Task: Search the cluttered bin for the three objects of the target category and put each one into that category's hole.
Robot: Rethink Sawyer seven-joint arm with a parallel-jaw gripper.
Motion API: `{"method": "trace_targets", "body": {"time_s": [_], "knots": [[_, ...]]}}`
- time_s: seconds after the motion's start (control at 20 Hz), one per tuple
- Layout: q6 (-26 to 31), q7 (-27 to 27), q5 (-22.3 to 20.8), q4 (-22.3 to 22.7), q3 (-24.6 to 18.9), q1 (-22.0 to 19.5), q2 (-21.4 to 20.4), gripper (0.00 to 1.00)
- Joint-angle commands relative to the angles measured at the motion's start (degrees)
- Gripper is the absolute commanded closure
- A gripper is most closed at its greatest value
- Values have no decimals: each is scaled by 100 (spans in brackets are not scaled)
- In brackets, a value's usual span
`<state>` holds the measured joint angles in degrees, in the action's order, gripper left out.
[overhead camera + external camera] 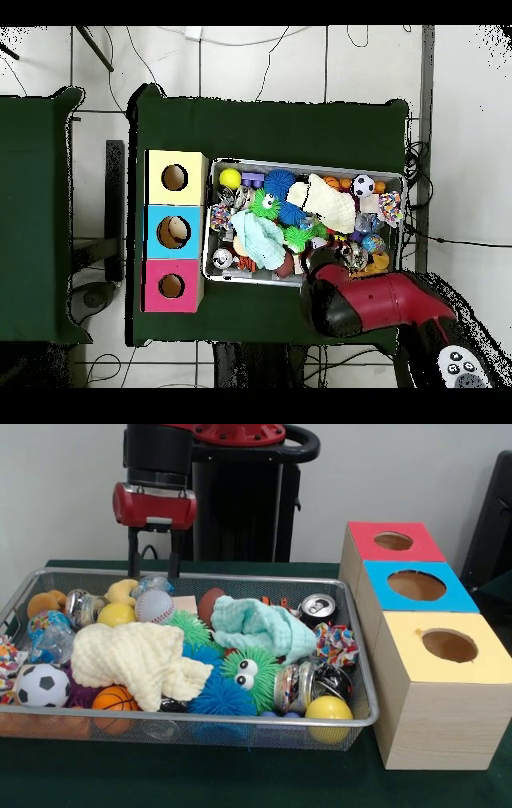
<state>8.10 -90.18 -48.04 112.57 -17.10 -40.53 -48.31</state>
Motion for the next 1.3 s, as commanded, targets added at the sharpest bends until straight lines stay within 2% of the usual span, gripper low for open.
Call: {"method": "trace_targets", "body": {"time_s": [0.05,0.4,1.05,1.3], "knots": [[-470,-1161,223,330,406,180,131,0],[-1212,-1173,182,130,817,368,745,0],[-2121,-916,206,-237,1437,603,1716,0],[-2128,-782,55,-293,1298,345,1859,0]]}}
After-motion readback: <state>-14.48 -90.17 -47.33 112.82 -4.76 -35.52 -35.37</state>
